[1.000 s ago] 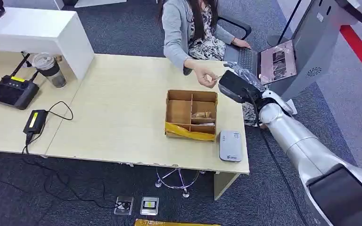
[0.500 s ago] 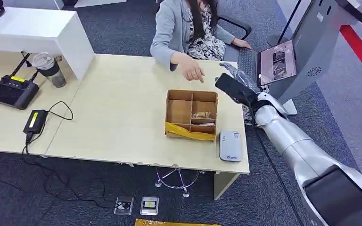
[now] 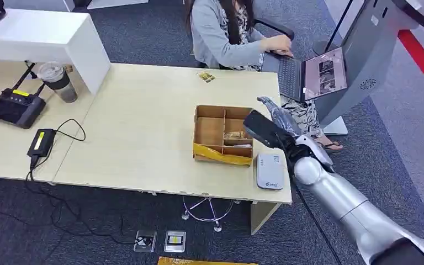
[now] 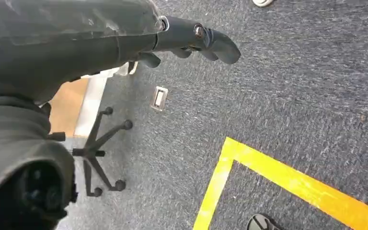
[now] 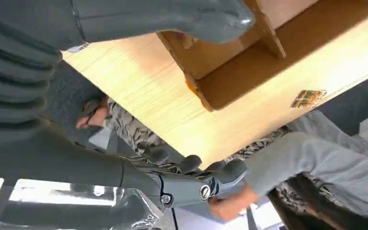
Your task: Pass the card to the sensor for recognition and then transmit it.
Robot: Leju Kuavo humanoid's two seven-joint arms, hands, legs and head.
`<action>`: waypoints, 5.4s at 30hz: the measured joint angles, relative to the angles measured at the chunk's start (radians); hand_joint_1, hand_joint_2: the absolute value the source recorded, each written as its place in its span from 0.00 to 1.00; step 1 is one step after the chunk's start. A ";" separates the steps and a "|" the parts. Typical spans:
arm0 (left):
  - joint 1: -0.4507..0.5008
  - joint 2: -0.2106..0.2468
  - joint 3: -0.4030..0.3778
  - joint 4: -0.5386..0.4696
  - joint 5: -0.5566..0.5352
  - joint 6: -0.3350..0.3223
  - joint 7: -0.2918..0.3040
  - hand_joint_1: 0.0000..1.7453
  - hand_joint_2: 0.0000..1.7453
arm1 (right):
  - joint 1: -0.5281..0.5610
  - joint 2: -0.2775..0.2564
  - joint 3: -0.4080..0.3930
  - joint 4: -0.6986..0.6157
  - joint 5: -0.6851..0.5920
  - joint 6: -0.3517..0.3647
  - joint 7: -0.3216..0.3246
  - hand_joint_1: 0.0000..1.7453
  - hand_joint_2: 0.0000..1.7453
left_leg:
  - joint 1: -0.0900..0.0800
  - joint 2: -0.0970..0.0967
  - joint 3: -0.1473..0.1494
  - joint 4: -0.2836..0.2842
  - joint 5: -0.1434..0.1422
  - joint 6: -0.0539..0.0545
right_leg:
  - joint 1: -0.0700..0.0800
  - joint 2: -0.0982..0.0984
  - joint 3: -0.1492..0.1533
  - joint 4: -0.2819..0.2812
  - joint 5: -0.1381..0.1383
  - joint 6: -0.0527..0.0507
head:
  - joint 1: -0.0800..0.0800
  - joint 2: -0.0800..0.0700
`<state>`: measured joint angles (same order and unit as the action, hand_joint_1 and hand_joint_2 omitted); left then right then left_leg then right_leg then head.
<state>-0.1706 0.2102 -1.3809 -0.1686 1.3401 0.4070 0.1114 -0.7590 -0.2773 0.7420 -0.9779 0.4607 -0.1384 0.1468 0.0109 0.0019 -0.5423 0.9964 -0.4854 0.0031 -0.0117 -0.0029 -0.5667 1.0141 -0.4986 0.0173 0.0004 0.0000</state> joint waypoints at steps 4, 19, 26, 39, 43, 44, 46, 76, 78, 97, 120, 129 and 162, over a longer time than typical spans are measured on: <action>0.001 -0.004 0.000 0.000 0.000 0.012 0.000 0.00 0.00 | 0.092 -0.029 -0.006 -0.168 0.161 -0.020 0.048 0.00 1.00 | 0.000 0.000 0.000 0.000 0.000 0.000 | 0.000 0.000 0.000 0.000 0.000 0.000 | 0.000 0.000; 0.000 -0.026 0.000 0.000 -0.008 0.025 0.021 0.00 0.00 | 0.230 0.000 -0.003 -0.394 0.322 0.110 0.106 0.00 1.00 | 0.000 0.000 0.000 0.000 0.000 0.000 | 0.000 0.000 0.000 0.000 0.000 0.000 | 0.000 0.000; 0.000 -0.027 0.000 0.000 -0.020 0.021 0.021 0.00 0.00 | 0.244 0.032 -0.002 -0.395 0.497 0.127 0.139 0.00 1.00 | 0.000 0.000 0.000 0.000 0.000 0.000 | 0.000 0.000 0.000 0.000 0.000 0.000 | 0.000 0.000; 0.000 -0.032 0.000 0.000 -0.034 0.013 0.019 0.00 0.00 | 0.262 0.112 -0.030 -0.375 0.635 0.167 0.166 0.00 1.00 | 0.000 0.000 0.000 0.000 0.000 0.000 | 0.000 0.000 0.000 0.000 0.000 0.000 | 0.000 0.000; 0.000 -0.032 0.000 0.000 -0.039 0.005 0.013 0.00 0.00 | 0.261 0.137 -0.050 -0.365 0.646 0.198 0.169 0.00 1.00 | 0.000 0.000 0.000 0.000 0.000 0.000 | 0.000 0.000 0.000 0.000 0.000 0.000 | 0.000 0.000; 0.000 -0.032 0.000 0.000 -0.041 0.003 0.012 0.00 0.00 | 0.260 0.145 -0.054 -0.360 0.651 0.203 0.169 0.00 1.00 | 0.000 0.000 0.000 0.000 0.000 0.000 | 0.000 0.000 0.000 0.000 0.000 0.000 | 0.000 0.000; 0.000 -0.033 0.000 0.000 -0.043 -0.001 0.009 0.00 0.00 | 0.258 0.161 -0.065 -0.344 0.659 0.209 0.168 0.00 1.00 | 0.000 0.000 0.000 0.000 0.000 0.000 | 0.000 0.000 0.000 0.000 0.000 0.000 | 0.000 0.000; 0.000 -0.031 0.000 0.000 -0.071 -0.033 -0.012 0.00 0.00 | 0.129 0.272 -0.153 0.051 0.707 0.102 0.057 0.00 1.00 | 0.000 0.000 0.000 0.000 0.000 0.000 | 0.000 0.000 0.000 0.000 0.000 0.000 | 0.000 0.000; 0.000 -0.030 0.000 0.000 -0.071 -0.031 -0.010 0.00 0.00 | 0.115 0.276 -0.153 0.071 0.699 0.095 0.045 0.00 1.00 | 0.000 0.000 0.000 0.000 0.000 0.000 | 0.000 0.000 0.000 0.000 0.000 0.000 | 0.000 0.000; 0.001 -0.022 0.000 0.001 -0.051 -0.015 0.018 0.00 0.00 | 0.056 0.314 -0.147 0.274 0.631 0.000 -0.016 0.00 1.00 | 0.000 0.000 0.000 0.000 0.000 -0.001 | 0.000 0.000 0.000 0.000 0.000 0.000 | 0.000 0.000; 0.002 -0.020 0.000 0.002 -0.048 -0.013 -0.001 0.00 0.00 | 0.088 0.274 -0.147 0.210 0.599 0.073 0.042 0.00 1.00 | 0.000 0.000 0.000 0.000 0.001 -0.001 | 0.000 0.000 0.000 0.000 0.000 0.000 | 0.000 0.000; 0.003 -0.016 0.000 0.002 -0.051 -0.013 -0.002 0.00 0.00 | 0.187 0.240 -0.148 0.068 0.567 0.149 0.082 0.00 1.00 | 0.000 0.001 0.000 0.000 0.000 -0.001 | 0.000 0.001 0.000 0.000 0.000 0.000 | 0.000 0.000; 0.003 -0.016 0.002 0.002 -0.059 -0.019 -0.001 0.00 0.00 | 0.198 0.227 -0.146 -0.069 0.607 0.202 0.126 0.00 1.00 | 0.000 0.001 0.000 0.000 0.001 -0.001 | 0.000 0.001 0.000 0.000 0.000 0.000 | 0.000 0.000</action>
<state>-0.1674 0.1946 -1.3794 -0.1667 1.2814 0.3883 0.1106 -0.5611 -0.0504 0.5962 -1.0468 1.0681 0.0633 0.2731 0.0114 0.0026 -0.5421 0.9961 -0.4848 0.0022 -0.0113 -0.0016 -0.5664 1.0145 -0.4984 0.0171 0.0008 0.0000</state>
